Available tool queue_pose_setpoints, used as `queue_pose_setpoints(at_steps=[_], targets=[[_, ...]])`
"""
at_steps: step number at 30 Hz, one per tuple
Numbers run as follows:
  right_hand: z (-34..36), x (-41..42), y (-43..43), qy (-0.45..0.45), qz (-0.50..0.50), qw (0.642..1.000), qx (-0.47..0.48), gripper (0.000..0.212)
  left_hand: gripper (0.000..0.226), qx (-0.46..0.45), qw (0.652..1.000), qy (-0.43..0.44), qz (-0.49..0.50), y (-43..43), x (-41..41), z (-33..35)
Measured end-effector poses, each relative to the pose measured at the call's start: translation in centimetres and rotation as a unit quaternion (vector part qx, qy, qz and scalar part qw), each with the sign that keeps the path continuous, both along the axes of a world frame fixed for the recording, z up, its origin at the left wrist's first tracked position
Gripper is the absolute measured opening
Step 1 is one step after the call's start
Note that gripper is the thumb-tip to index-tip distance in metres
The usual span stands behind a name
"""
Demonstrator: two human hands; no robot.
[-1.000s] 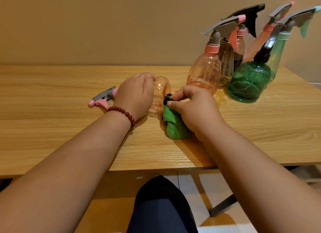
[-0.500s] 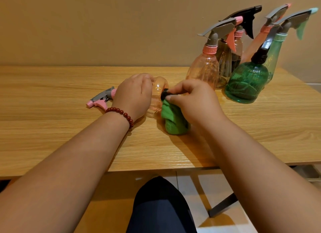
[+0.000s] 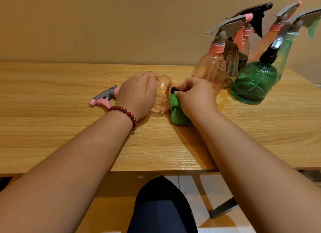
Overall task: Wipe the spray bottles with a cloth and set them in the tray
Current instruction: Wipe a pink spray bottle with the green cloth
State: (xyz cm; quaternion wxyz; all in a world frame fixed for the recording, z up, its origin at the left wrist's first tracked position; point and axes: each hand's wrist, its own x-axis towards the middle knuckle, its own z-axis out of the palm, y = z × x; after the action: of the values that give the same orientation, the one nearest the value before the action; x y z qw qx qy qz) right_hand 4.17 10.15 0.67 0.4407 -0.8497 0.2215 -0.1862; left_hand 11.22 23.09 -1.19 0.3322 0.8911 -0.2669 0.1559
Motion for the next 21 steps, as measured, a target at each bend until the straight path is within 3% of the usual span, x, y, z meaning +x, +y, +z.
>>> queue_pose_setpoints(at_steps=[5, 10, 16, 21], targets=[[0.7, 0.0, -0.5, 0.04, 0.012, 0.999, 0.007, 0.003, 0.058, 0.003, 1.0, 0.001, -0.008, 0.0, 0.3, -0.1], [0.1, -0.3, 0.2, -0.03, 0.011, 0.999, 0.01, 0.003, 0.057, 0.001, 1.0, 0.003, -0.005, 0.0, 0.4, -0.1], [0.3, 0.0, -0.4, 0.045, 0.01, 0.999, -0.015, 0.005, 0.057, 0.001, 1.0, -0.002, -0.006, -0.1, 0.3, -0.1], [0.1, -0.4, 0.3, -0.01, 0.029, 0.999, -0.02, 0.008, 0.058, 0.006, 1.0, -0.002, 0.003, -0.2, 0.3, 0.0]])
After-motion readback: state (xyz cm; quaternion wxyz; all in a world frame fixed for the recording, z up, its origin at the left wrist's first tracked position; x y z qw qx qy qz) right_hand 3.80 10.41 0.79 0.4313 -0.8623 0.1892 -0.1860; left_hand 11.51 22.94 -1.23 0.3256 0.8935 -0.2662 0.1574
